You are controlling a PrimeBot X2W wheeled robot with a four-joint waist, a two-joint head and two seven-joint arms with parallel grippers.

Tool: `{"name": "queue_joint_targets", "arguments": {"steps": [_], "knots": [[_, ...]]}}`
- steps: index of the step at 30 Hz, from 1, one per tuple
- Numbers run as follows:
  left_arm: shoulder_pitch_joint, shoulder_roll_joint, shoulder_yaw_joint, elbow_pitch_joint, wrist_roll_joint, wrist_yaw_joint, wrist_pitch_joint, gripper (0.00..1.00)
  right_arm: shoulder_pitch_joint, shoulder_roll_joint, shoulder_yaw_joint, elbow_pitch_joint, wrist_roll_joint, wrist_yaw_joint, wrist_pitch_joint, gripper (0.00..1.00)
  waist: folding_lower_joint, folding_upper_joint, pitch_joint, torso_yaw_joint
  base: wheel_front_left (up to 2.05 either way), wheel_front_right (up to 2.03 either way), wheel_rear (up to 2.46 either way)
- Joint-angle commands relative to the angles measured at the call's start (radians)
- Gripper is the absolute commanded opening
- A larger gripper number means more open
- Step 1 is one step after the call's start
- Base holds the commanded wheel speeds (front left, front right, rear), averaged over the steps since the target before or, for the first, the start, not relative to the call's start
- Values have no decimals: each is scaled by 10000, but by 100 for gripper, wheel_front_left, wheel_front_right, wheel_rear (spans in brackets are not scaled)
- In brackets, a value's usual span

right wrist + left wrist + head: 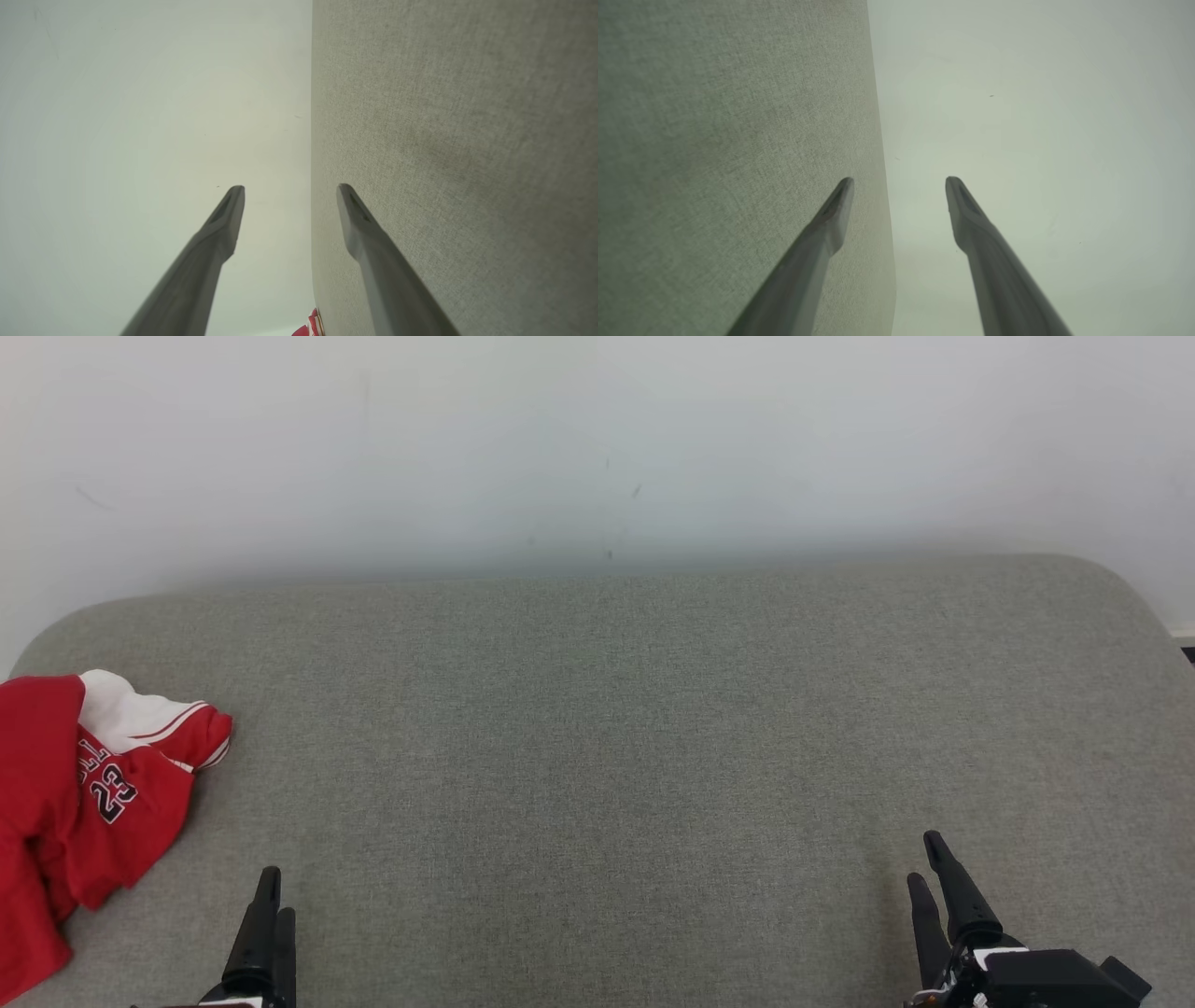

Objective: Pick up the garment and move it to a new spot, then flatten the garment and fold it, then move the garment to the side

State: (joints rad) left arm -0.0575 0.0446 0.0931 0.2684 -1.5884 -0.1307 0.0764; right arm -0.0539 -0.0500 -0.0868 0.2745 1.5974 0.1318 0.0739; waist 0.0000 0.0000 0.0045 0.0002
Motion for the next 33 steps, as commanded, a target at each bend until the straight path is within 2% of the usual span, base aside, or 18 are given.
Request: {"name": "queue_joint_targets", "arguments": {"steps": [1,9,22,33], "knots": [[-72,24,-19,-238,205,0,-97,100,-99,-7,57,-207,-163,-2,-92,100,0,0,1,0,0,0,0],[-2,29,-2,-482,1181,0,-468,100,-21,-7,312,-494,-1140,-3,-461,100,0,0,16,-3,0,0,0],[78,37,-31,-846,3655,16,-1009,100,94,-7,629,-949,-3471,-5,-998,100,0,0,59,2,0,0,0],[231,43,-248,-1335,6077,423,-1409,100,152,-6,707,-1322,-5572,-7,-1400,100,0,0,113,12,0,0,0]]}}
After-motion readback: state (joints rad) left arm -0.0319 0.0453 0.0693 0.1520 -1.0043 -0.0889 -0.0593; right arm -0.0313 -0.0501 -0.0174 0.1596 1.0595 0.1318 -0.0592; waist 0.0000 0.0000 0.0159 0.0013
